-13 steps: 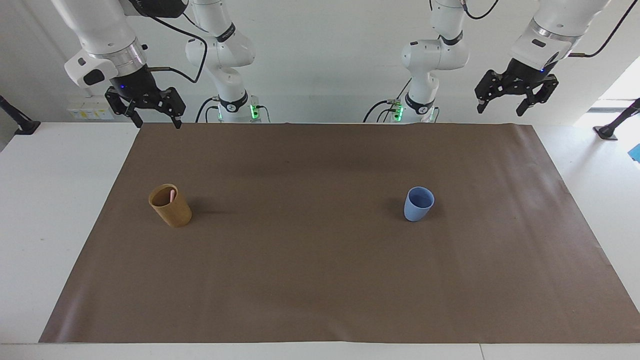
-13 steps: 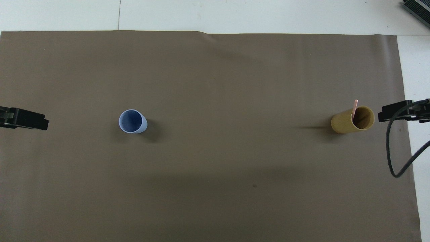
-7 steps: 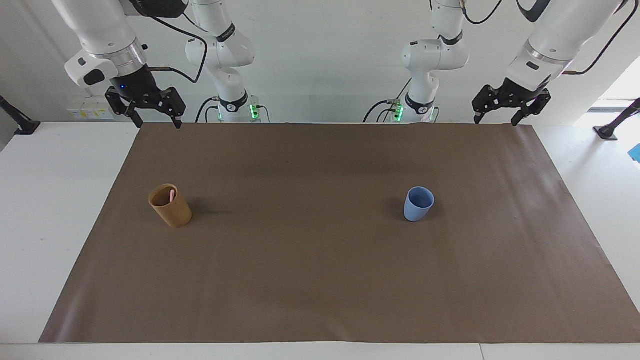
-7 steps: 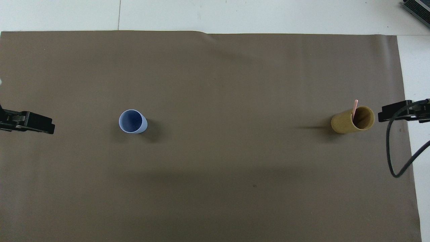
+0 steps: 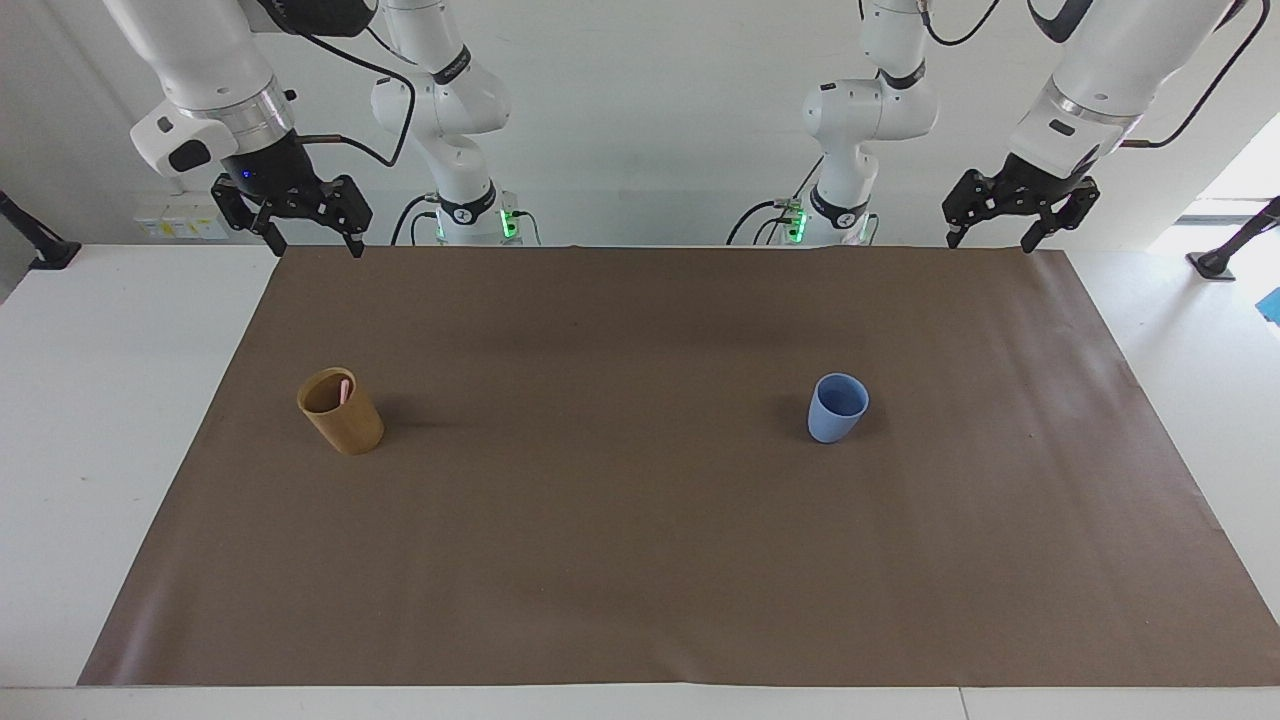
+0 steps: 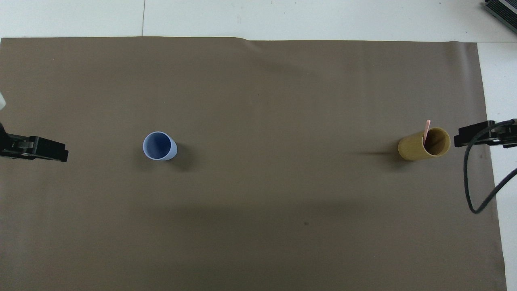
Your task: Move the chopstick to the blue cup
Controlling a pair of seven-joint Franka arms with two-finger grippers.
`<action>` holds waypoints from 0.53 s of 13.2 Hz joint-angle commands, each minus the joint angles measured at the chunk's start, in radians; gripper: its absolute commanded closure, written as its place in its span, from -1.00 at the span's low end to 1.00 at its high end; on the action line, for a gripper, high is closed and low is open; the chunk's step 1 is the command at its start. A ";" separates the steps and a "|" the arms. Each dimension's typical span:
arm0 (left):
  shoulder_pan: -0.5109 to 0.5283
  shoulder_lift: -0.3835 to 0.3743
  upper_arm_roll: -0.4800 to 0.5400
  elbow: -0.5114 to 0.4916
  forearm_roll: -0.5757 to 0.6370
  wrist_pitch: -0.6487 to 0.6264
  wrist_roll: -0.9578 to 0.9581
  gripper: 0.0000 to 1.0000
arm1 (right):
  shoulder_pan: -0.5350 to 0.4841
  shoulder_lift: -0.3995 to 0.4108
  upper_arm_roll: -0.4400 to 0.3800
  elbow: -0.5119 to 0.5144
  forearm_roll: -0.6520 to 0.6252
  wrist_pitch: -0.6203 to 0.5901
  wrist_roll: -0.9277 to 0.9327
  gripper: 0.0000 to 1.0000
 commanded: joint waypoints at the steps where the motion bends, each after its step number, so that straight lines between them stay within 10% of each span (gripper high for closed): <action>1: 0.001 -0.027 -0.008 -0.039 0.006 0.056 -0.008 -1.00 | -0.010 -0.009 0.004 -0.013 0.004 0.001 -0.026 -1.00; 7: -0.002 0.010 -0.011 -0.134 0.000 0.206 -0.018 -1.00 | -0.010 -0.010 0.004 -0.014 0.004 0.000 -0.028 -1.00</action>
